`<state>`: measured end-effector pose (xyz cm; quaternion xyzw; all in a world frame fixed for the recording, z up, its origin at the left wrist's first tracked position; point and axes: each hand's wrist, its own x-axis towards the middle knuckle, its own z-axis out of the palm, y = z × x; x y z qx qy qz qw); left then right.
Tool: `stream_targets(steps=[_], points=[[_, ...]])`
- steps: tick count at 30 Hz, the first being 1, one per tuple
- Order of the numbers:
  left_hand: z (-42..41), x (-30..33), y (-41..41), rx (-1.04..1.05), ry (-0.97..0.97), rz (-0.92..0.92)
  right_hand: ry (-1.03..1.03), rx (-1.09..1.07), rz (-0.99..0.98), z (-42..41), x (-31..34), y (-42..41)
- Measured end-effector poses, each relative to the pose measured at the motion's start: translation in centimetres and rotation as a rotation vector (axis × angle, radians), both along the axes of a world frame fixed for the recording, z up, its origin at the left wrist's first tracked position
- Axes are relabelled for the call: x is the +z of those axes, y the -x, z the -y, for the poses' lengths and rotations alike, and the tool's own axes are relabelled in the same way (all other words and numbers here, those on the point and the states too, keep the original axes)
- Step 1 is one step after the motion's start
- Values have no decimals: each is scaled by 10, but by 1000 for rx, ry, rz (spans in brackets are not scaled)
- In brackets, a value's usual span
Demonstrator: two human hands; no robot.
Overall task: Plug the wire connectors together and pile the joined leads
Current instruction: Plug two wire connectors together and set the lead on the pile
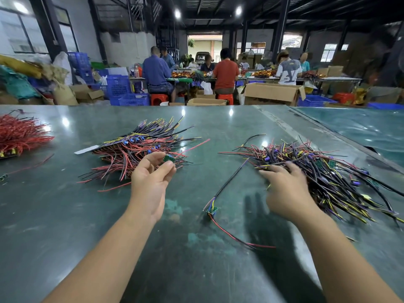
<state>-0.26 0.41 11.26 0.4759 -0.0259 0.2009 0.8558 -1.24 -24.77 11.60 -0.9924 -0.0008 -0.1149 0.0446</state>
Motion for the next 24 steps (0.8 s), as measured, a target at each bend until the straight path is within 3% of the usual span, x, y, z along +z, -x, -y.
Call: stream_targets(steps=[2,4,6,8,13,19,24], points=[[5,-2,2,-37,-17,11,-460,175,43,-20,5,7],[9,-4,5,-55,-127,43,-1008,275,-136,-49,9,16],[14,-5,8,-88,-277,97,-1313,264,-284,-68,8,19],[21,-6,12,-143,-386,116,-1497,259,-268,-78,6,19],[32,-10,24,-290,-481,107,-1542,330,-43,-80,-1,18],[36,-11,27,-434,-226,-133,-1523,358,-34,-81,-4,20],[34,-9,29,-494,-252,-283,-1302,268,30,-87,-17,16]])
